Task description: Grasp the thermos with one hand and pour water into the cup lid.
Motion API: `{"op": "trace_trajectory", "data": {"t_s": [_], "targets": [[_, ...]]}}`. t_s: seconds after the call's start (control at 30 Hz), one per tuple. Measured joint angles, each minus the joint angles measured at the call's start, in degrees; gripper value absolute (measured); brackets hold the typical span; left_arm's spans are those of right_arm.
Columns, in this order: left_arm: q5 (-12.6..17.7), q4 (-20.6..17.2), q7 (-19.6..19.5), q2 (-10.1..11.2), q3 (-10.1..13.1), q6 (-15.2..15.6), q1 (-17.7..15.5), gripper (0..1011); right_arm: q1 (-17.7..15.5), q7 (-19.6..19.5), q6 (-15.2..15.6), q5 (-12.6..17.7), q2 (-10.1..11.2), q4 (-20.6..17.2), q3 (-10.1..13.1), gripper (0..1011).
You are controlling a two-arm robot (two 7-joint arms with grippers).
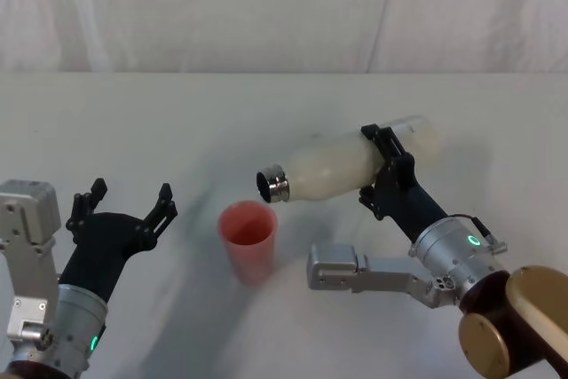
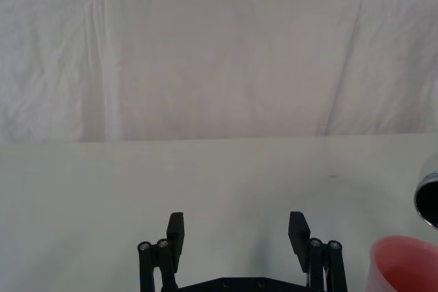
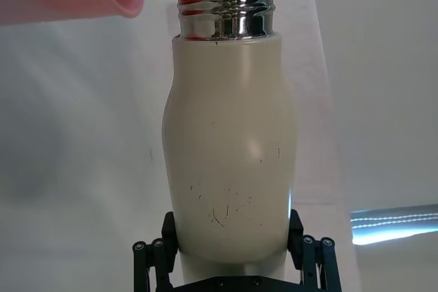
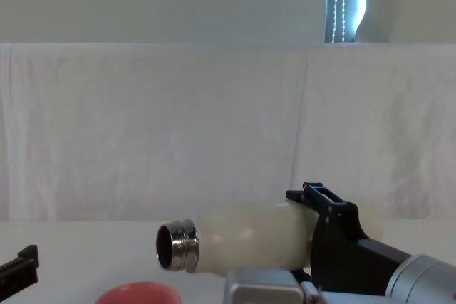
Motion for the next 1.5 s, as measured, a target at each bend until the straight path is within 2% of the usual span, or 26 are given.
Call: {"op": "trace_trajectory", "data": {"t_s": [0.53, 1.2, 1.5], "targets": [[0.0, 0.0, 0.0, 0.0, 0.0, 0.0, 0.0, 1001, 0.1, 0.6, 2.1, -3.5, 1.4, -1.9, -1.2, 951], [0.0, 0.0, 0.0, 0.0, 0.0, 0.0, 0.0, 1001, -0.2, 1.4, 2.7, -3.7, 1.8, -3.2, -0.9, 951], [0.0, 0.0, 0.0, 0.0, 0.0, 0.0, 0.0, 1001, -0.6, 1.6, 2.6, -2.8, 1.7, -3.3, -0.4, 951]]}}
